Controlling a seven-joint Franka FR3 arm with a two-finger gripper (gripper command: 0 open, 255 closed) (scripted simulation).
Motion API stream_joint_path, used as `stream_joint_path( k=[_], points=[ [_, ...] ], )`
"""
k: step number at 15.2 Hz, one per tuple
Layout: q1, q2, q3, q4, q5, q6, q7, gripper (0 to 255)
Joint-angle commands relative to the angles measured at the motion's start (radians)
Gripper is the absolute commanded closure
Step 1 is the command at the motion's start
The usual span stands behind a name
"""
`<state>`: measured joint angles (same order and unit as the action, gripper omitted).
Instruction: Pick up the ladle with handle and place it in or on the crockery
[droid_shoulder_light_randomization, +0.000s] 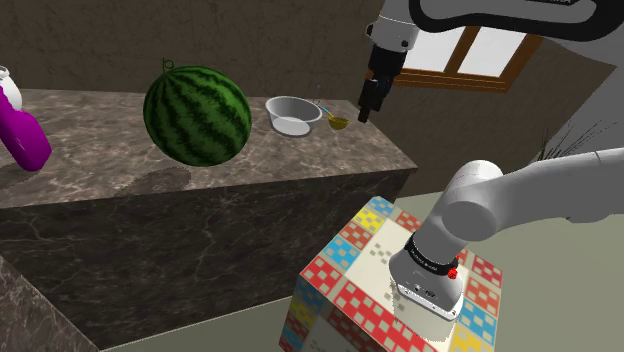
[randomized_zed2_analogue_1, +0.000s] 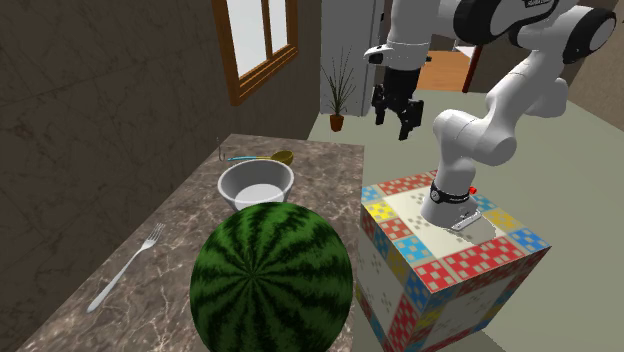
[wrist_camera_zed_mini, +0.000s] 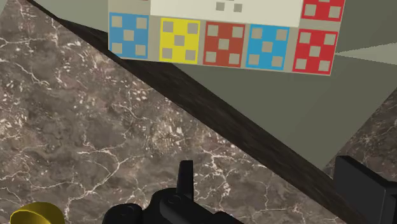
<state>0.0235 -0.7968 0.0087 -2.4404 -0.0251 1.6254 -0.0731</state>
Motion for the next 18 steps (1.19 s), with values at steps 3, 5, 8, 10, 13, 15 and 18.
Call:
stream_joint_path(
  k=[3, 5, 8, 10, 13, 15, 18],
  points=[
    [-0.019, 0.067, -0.025, 0.018, -0.005, 0.047, 0.0, 0],
    [-0.037, 0.134, -0.05, 0.041, -0.008, 0.092, 0.0, 0],
    [-0.061, 0.238, -0.087, 0.083, -0.007, 0.152, -0.002, 0],
    [-0.074, 0.308, -0.112, 0.116, -0.002, 0.188, -0.005, 0],
    [-0.093, 0.413, -0.149, 0.172, 0.012, 0.234, -0.011, 0],
    [-0.104, 0.484, -0.174, 0.214, 0.025, 0.26, -0.018, 0],
    [-0.12, 0.591, -0.21, 0.283, 0.054, 0.292, -0.03, 0]
  ],
)
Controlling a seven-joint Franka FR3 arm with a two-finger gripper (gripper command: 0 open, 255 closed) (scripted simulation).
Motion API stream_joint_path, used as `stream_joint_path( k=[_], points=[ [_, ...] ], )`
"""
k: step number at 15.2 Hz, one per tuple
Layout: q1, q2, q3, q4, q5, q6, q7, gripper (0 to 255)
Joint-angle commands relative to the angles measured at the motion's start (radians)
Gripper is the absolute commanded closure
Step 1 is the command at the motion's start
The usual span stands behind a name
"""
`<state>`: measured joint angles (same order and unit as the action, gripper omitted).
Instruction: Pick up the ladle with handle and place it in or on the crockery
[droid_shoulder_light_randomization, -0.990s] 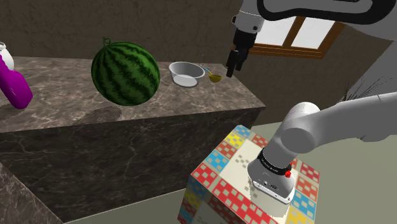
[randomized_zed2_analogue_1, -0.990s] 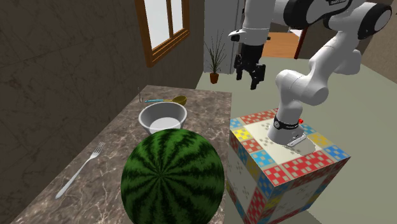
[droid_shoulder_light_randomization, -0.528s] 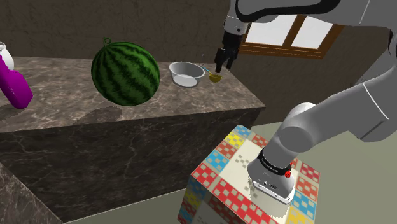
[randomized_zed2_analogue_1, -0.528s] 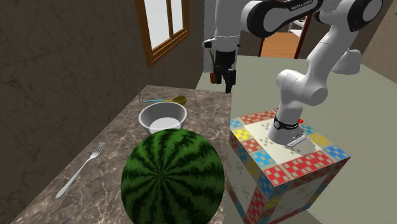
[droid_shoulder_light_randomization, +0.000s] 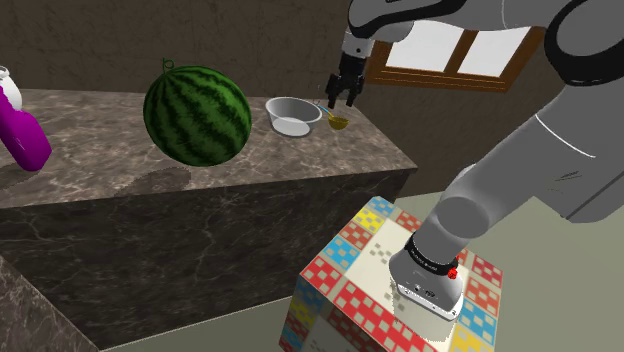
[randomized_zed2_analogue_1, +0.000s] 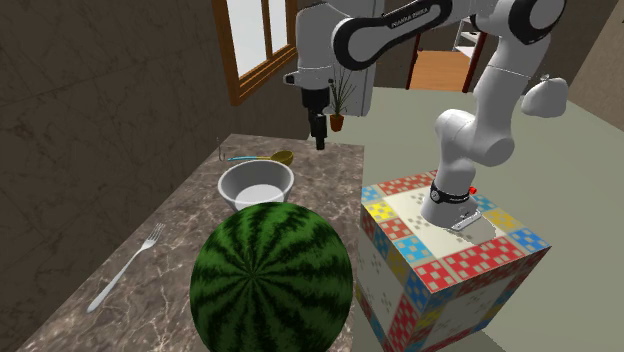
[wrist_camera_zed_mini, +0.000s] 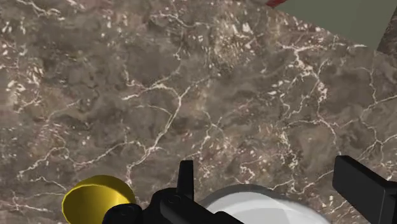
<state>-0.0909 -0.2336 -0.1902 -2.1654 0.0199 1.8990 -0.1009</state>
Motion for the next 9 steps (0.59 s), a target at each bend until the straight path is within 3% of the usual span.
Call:
stream_joint_path(
  k=[1, 9],
  points=[
    [-0.012, 0.063, -0.023, 0.033, 0.021, 0.026, -0.008, 0],
    [-0.075, 0.355, -0.097, 0.263, 0.144, 0.054, -0.056, 0]
  ],
)
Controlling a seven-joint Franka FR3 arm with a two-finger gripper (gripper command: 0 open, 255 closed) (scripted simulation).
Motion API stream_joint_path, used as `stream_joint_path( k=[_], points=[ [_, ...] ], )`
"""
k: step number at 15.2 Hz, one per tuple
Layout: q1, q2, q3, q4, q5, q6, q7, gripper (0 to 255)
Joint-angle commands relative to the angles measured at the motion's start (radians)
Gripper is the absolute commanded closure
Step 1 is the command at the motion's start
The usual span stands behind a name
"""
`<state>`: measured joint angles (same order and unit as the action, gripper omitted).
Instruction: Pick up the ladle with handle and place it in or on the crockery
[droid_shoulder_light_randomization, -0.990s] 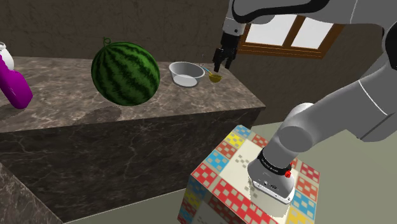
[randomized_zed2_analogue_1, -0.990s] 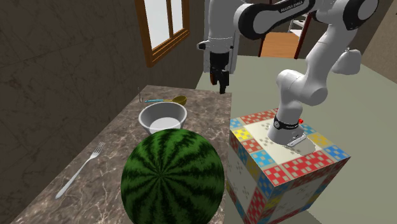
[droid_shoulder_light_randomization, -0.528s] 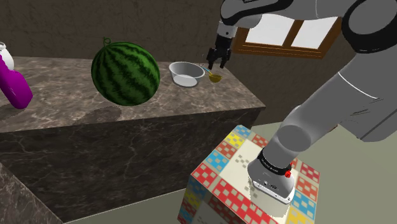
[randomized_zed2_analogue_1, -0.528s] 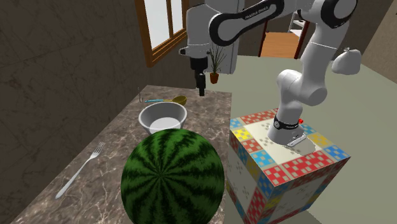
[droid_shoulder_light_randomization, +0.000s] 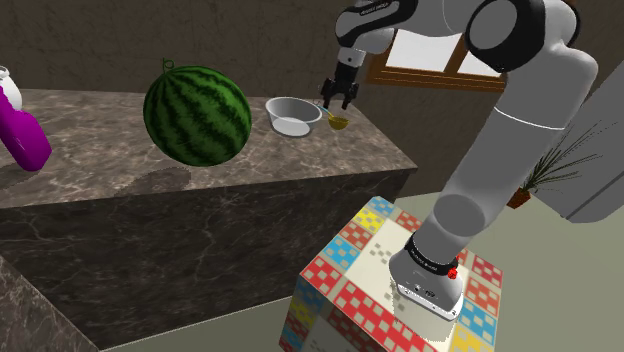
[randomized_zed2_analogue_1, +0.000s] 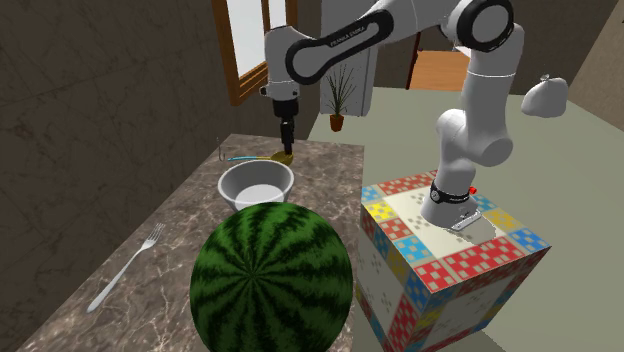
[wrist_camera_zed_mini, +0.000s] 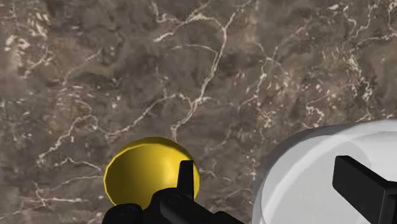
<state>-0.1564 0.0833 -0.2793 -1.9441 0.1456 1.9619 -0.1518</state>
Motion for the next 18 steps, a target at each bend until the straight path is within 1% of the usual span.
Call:
stream_joint_path(
  k=[1, 6, 10, 11, 18],
  points=[
    [-0.021, 0.076, -0.014, 0.074, 0.036, -0.01, -0.01, 0],
    [-0.088, 0.264, -0.034, 0.255, 0.126, -0.033, -0.03, 0],
    [-0.156, 0.419, -0.037, 0.422, 0.192, -0.07, -0.03, 0],
    [-0.163, 0.432, -0.037, 0.438, 0.197, -0.073, -0.03, 0],
    [-0.153, 0.458, -0.026, 0.375, 0.213, 0.013, -0.041, 0]
  ],
)
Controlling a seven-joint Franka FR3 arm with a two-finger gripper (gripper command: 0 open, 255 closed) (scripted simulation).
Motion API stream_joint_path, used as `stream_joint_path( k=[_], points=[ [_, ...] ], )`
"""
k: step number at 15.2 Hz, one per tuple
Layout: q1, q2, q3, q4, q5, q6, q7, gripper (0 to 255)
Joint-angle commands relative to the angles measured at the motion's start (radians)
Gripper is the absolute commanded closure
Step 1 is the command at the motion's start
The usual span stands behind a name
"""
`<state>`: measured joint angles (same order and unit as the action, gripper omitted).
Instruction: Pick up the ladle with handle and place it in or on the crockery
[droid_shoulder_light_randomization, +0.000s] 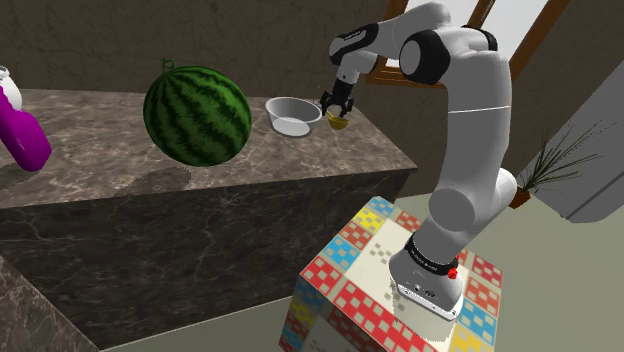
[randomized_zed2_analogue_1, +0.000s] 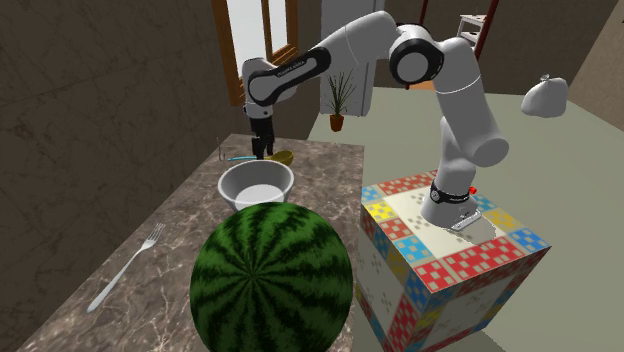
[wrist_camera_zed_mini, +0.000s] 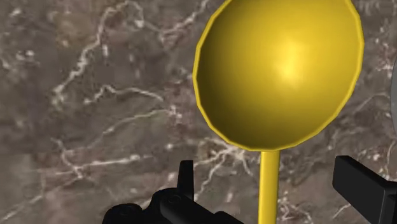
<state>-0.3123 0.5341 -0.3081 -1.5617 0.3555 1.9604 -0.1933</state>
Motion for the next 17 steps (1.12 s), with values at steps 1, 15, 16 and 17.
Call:
stream_joint_path(
  k=[1, 15, 16, 17],
  points=[
    [0.003, 0.007, 0.003, -0.007, 0.003, 0.015, 0.0, 0],
    [0.002, 0.008, 0.003, -0.007, 0.003, 0.015, -0.001, 255],
    [0.002, 0.007, 0.002, -0.007, 0.003, 0.015, -0.001, 255],
    [0.002, 0.007, 0.002, -0.007, 0.003, 0.015, -0.001, 255]
  ],
)
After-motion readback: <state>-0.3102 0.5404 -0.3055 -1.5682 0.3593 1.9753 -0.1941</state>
